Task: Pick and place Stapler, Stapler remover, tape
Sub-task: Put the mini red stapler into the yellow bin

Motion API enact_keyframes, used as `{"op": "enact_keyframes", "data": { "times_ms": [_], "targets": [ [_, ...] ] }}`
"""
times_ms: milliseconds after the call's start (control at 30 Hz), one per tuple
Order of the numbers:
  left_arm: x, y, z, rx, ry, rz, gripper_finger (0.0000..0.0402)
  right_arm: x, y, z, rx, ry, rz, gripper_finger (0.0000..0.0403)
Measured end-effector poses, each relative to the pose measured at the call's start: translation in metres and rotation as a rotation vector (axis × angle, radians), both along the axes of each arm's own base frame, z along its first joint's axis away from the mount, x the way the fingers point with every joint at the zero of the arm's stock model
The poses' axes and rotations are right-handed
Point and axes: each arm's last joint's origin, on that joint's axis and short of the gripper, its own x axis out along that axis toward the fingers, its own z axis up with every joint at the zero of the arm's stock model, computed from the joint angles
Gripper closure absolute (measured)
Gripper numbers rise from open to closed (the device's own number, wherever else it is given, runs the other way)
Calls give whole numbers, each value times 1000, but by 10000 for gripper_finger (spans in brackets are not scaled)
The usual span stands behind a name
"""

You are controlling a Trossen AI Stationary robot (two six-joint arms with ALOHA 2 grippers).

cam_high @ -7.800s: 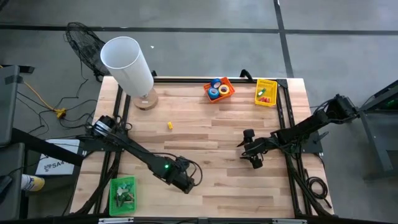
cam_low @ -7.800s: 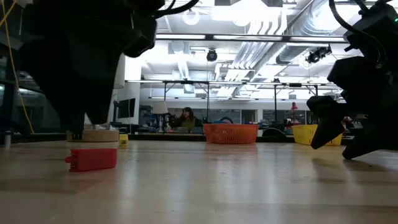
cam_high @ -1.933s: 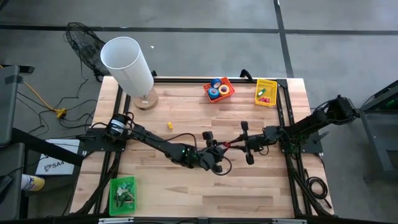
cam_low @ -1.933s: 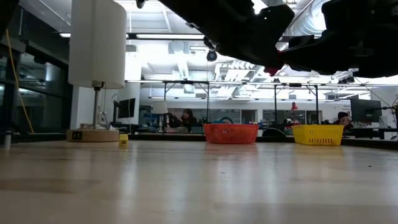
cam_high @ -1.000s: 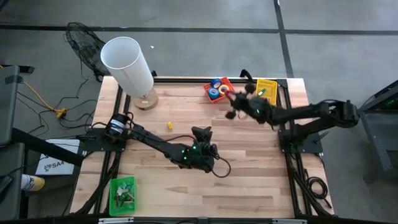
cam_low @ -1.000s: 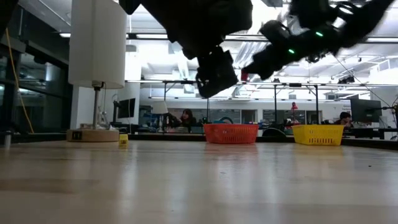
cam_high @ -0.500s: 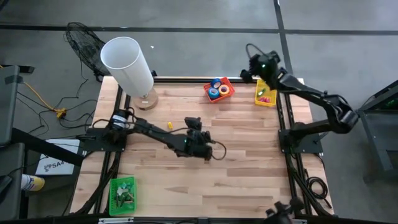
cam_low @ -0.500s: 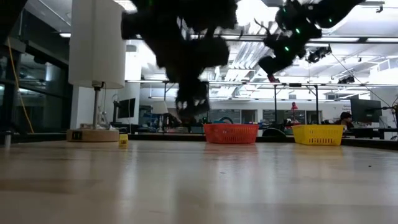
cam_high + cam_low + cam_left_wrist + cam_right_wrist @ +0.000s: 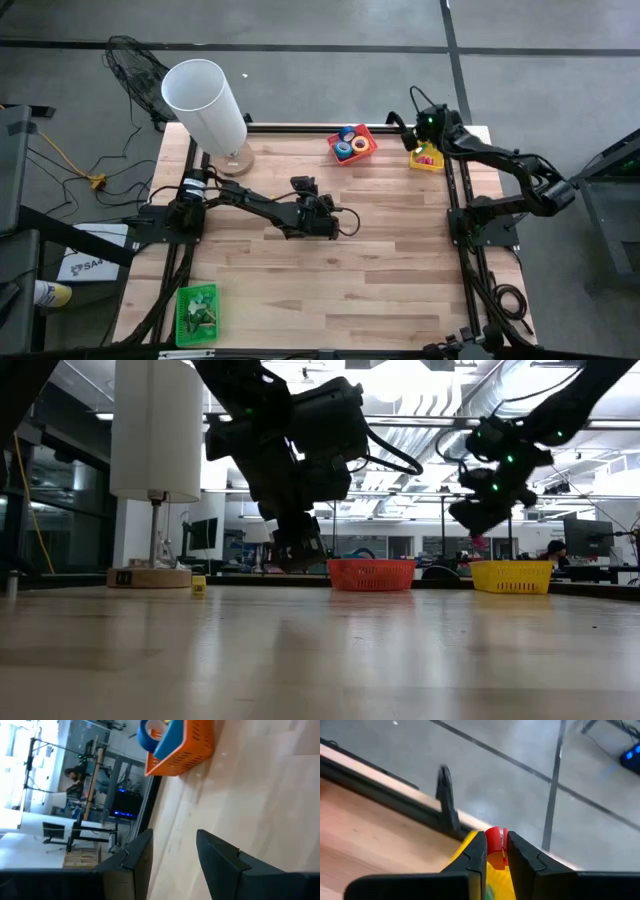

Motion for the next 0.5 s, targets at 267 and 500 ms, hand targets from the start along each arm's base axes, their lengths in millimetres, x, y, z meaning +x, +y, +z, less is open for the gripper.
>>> {"op": "enact_keyframes", "data": {
  "times_ms": [267,500],
  "targets": [
    [1,7,1,20,13,15,254,-3,12,-23,47,-70,-16,359],
    [-2,7,5,35,39,16,254,1,19,-27,69,-77,-87,359]
  ]
}}
